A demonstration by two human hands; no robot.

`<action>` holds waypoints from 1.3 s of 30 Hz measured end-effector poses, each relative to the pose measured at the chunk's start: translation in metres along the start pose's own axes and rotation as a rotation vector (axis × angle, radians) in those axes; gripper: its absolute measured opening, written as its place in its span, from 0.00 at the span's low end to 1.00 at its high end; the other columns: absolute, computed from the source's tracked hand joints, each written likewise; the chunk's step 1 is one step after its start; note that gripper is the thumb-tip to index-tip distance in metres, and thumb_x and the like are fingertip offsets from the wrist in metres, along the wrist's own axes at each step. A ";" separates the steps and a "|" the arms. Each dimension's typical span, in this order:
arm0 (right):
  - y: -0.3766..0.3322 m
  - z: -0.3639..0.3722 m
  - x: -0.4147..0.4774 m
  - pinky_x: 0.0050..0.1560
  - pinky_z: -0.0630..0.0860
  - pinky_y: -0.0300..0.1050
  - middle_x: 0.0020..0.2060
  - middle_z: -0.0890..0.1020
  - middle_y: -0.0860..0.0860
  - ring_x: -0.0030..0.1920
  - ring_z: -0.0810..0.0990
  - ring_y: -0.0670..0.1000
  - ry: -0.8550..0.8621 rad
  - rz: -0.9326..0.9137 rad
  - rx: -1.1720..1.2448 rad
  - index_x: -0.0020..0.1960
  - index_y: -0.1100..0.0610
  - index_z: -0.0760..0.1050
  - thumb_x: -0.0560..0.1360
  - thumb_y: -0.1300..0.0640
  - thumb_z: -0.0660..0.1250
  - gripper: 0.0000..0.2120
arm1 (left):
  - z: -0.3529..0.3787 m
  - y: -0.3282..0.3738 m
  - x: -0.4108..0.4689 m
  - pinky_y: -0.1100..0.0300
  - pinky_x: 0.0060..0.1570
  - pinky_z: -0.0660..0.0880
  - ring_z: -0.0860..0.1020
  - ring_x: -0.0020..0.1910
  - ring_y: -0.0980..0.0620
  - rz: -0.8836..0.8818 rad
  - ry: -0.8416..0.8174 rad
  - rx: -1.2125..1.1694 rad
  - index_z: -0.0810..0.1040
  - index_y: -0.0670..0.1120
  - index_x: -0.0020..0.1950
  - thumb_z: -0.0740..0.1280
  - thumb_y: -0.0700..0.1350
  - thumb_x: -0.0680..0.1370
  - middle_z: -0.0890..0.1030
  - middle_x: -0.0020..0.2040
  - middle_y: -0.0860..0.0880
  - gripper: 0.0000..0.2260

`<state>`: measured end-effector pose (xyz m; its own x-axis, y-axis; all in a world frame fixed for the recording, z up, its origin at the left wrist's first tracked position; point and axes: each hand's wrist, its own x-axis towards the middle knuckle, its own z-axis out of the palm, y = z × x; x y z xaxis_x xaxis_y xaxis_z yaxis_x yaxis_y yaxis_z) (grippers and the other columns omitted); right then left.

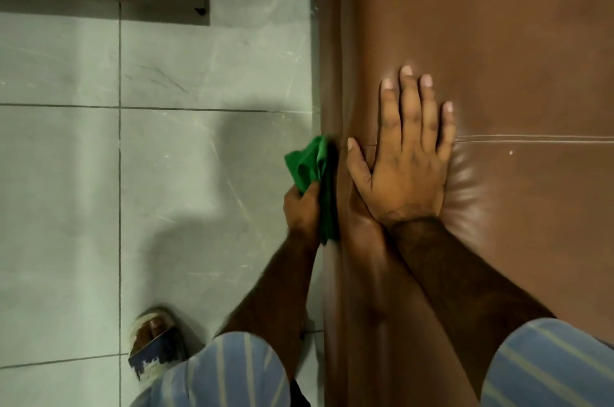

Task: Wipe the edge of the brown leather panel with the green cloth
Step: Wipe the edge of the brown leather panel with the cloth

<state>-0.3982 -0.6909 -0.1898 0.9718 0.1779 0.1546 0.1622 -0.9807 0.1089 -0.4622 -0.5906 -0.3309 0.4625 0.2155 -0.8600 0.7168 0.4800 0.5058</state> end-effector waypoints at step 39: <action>0.000 0.002 -0.001 0.85 0.52 0.66 0.87 0.56 0.55 0.87 0.53 0.58 0.017 0.005 0.032 0.87 0.55 0.52 0.84 0.39 0.59 0.38 | -0.041 -0.082 -0.020 0.43 0.61 0.82 0.85 0.57 0.37 -0.170 -0.047 0.429 0.84 0.45 0.57 0.69 0.54 0.71 0.87 0.56 0.40 0.19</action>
<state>-0.3987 -0.6911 -0.1914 0.9696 0.1739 0.1722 0.1628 -0.9837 0.0766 -0.5517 -0.5998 -0.3578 0.3355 0.1201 -0.9343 0.9312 0.1076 0.3482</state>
